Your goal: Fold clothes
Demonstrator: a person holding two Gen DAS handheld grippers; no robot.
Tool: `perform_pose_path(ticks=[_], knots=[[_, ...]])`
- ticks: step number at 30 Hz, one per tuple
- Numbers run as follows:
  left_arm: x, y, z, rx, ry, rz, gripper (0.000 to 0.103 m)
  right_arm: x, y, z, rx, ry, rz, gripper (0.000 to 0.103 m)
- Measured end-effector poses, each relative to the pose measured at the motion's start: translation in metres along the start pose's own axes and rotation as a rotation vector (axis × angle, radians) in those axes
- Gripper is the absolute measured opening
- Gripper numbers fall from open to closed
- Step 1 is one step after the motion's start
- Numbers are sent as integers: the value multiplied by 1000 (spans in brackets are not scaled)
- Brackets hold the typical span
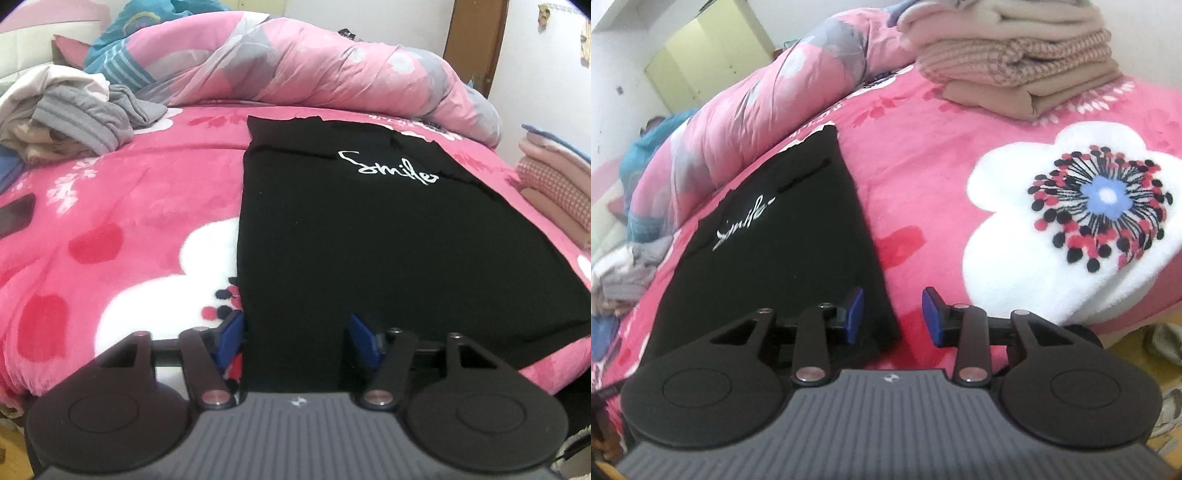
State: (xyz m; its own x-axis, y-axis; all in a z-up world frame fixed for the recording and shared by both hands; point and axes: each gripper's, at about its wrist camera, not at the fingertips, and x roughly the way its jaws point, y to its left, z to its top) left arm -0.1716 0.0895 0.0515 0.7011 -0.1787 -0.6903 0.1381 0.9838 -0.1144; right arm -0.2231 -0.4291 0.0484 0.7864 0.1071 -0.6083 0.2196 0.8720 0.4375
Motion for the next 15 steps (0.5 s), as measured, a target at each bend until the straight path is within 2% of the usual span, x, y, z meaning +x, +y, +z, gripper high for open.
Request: perform_pose_path(ticks=[3, 8, 11, 15], knots=[[-1, 2, -1, -9, 13, 11, 51, 10, -1, 5, 12, 7, 14, 36], [-2, -3, 1, -9, 38, 52, 51, 33, -4, 8, 42, 37, 14, 41], [2, -13, 5, 2, 70, 100, 55, 36, -5, 8, 63, 39, 26, 47], [9, -25, 11, 23, 113, 151, 67, 36, -3, 9, 55, 51, 33, 51]])
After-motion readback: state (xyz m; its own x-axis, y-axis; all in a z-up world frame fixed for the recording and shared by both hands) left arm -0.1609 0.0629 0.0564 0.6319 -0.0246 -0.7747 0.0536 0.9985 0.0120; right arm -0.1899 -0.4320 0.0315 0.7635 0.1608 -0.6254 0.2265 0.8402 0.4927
